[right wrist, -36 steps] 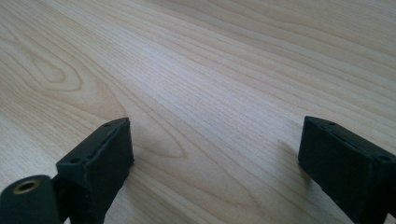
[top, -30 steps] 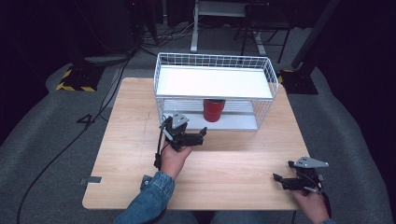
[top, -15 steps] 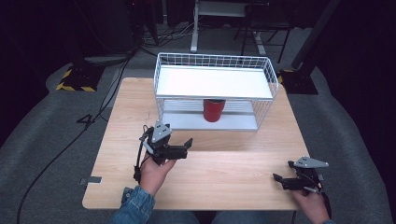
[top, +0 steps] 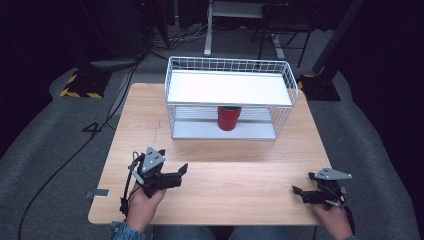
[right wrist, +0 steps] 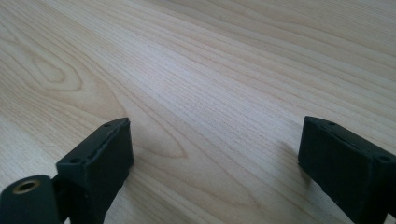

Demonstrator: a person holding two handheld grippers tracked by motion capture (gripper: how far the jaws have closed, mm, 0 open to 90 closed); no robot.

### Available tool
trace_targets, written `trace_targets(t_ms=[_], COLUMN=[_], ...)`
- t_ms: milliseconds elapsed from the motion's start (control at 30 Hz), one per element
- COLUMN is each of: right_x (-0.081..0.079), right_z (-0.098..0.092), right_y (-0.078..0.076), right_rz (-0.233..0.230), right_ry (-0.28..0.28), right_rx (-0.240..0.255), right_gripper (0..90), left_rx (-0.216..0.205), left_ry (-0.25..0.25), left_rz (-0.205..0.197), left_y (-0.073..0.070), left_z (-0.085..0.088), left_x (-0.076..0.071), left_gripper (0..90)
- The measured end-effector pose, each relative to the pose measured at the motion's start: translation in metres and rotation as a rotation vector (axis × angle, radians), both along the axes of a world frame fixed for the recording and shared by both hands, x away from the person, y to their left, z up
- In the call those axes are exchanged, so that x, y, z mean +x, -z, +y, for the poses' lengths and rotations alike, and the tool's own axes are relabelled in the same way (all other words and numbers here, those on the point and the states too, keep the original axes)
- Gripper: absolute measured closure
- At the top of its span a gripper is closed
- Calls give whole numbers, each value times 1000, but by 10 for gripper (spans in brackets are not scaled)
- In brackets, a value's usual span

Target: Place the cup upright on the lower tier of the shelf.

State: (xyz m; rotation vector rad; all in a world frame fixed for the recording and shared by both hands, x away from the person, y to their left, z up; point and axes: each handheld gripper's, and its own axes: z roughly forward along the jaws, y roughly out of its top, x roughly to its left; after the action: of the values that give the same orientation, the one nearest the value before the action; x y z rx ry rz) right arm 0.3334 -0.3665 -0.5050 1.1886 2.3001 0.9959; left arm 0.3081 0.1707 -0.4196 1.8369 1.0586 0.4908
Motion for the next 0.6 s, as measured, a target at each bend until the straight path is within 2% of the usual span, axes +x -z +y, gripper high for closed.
trace_targets(t_ms=[33,133,233,267,333,367,400,500,533,600], right_x=[0,0,0,0,0,0,0,0,0,0], right_z=[0,0,0,0,0,0,0,0,0,0], right_y=[0,0,0,0,0,0,0,0,0,0], right_rz=[0,0,0,0,0,0,0,0,0,0], right_ry=[0,-4,-4,-4,-4,-4,-4,-4,-4,-4], right_rx=[0,0,0,0,1,1,0,1,0,0], right_gripper=[102,102,101,101,102,102,102,102,102,102], left_rx=[6,20,60,60,80,80,91,105,118,127], left_ry=[2,-2,-6,-6,9,9,16,16,15,11], left_rz=[15,24,47,47,92,92,116,145,171,184], left_y=[2,5,11,11,17,17,20,28,34,37], left_z=[2,6,15,15,20,20,21,25,26,27], left_x=[-2,-6,-13,-13,-14,-14,-15,-17,-18,-18], left_gripper=[128,149,150,150,152,152,152,152,152,152])
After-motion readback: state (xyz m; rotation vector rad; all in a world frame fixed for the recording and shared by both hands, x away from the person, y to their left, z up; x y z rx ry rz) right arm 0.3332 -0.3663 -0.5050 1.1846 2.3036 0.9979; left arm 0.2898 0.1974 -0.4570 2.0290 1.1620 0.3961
